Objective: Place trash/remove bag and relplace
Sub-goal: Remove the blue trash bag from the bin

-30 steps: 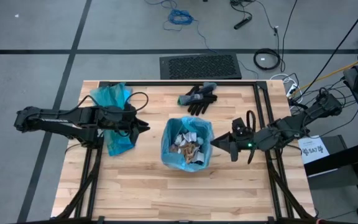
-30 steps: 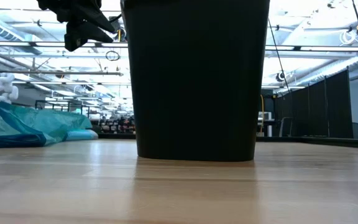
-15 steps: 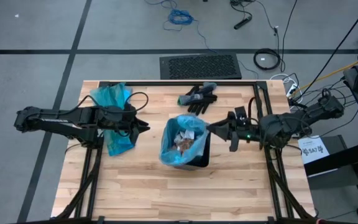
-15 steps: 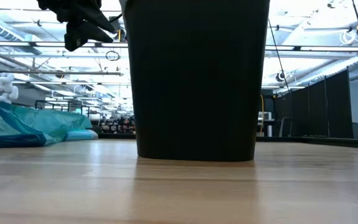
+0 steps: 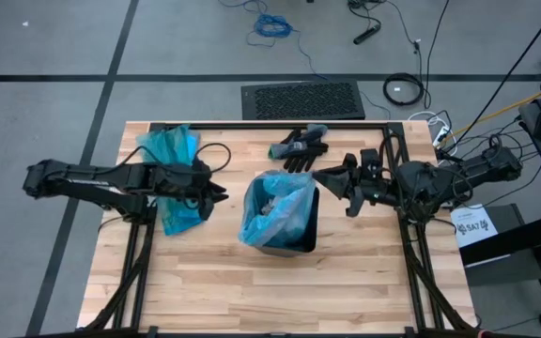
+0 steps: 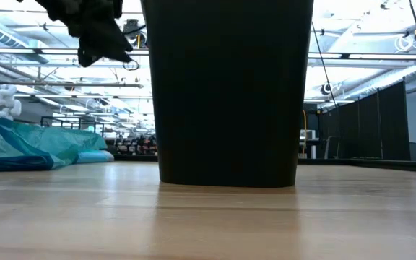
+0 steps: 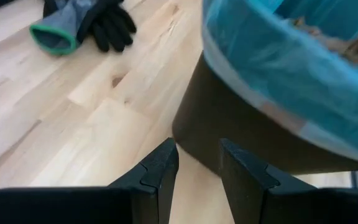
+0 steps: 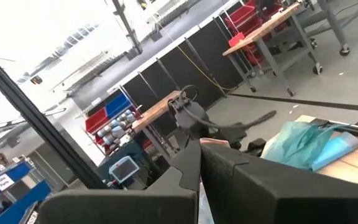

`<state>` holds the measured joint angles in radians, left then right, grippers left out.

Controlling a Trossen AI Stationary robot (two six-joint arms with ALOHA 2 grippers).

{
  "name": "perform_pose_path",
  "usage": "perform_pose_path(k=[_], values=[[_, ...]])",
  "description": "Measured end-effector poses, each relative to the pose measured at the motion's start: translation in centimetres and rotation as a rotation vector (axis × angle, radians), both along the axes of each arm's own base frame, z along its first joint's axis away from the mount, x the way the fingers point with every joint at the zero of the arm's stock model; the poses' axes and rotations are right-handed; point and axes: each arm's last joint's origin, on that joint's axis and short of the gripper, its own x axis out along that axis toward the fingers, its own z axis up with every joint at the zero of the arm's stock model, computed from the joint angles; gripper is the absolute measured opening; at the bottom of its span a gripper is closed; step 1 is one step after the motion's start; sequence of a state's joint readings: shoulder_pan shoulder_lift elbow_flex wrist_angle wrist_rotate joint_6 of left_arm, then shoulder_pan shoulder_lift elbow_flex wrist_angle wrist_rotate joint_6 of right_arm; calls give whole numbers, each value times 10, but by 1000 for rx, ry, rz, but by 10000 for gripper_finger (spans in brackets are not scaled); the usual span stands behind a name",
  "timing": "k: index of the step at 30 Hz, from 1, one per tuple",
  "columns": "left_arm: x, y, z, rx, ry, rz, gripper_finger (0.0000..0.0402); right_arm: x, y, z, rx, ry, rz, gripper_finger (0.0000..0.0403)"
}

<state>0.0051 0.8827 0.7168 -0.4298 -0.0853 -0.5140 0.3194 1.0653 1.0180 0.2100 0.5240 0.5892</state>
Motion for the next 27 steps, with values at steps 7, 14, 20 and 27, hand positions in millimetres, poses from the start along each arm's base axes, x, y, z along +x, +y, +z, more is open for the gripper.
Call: perform_pose_path(k=[7,14,20,27], values=[[9,-2,-22,-47,-36,-66,120,0,-1,0,9,2,-10,0],[8,-4,-56,-177,-143,-55,120,0,-2,-1,75,-10,-36,0],[-1,-3,-85,-343,-289,-16,120,0,-3,-1,108,-16,-64,0],[-8,3,-87,-534,-546,16,120,0,-3,-2,107,-4,-72,0]])
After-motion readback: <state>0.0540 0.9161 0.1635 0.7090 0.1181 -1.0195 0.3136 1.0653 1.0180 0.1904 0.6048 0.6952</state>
